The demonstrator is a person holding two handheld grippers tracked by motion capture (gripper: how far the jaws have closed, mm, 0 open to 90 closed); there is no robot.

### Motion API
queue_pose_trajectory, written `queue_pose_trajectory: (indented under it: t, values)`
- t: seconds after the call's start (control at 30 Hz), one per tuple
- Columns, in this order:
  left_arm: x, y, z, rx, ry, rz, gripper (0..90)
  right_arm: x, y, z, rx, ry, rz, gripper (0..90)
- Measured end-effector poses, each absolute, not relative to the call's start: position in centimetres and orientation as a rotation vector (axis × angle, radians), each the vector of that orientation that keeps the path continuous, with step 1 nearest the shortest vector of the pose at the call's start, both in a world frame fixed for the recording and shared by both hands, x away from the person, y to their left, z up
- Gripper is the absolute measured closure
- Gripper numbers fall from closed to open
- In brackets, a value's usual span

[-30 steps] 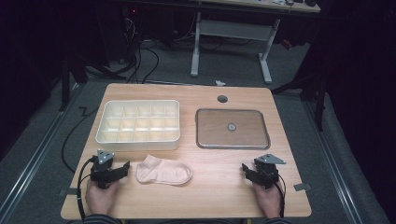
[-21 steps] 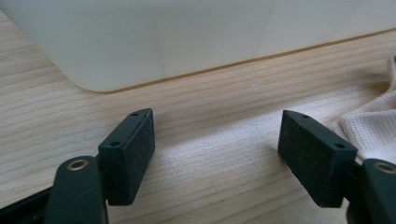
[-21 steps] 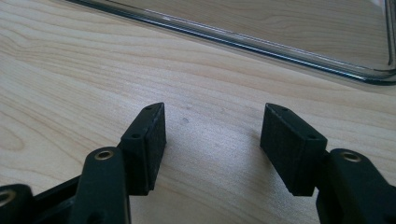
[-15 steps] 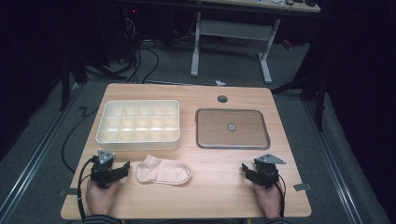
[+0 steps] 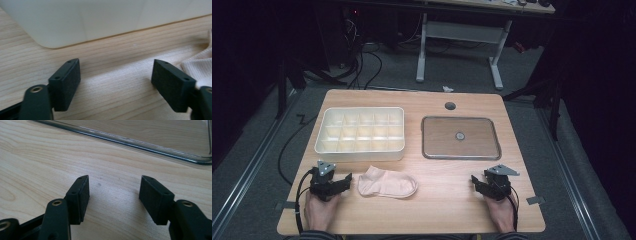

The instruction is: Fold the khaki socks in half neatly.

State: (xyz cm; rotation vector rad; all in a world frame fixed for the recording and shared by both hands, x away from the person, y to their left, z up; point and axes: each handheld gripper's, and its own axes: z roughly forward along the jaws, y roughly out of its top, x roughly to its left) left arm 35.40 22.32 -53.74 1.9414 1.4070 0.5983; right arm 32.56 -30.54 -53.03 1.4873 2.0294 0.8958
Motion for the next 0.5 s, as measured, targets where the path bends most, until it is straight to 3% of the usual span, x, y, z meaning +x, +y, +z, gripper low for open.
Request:
queue_pose_trajectory:
  t: [0.2, 0.5]
  values:
    - [34.9, 22.1, -53.7, 1.939, 1.390, 0.599, 27.9, 32.4, -30.5, -52.8, 1.523, 2.023, 0.939, 46.6]
    - [34.1, 22.0, -52.7, 1.890, 1.312, 0.461, 32.1, 32.0, -27.4, -51.9, 1.430, 2.082, 0.997, 47.8]
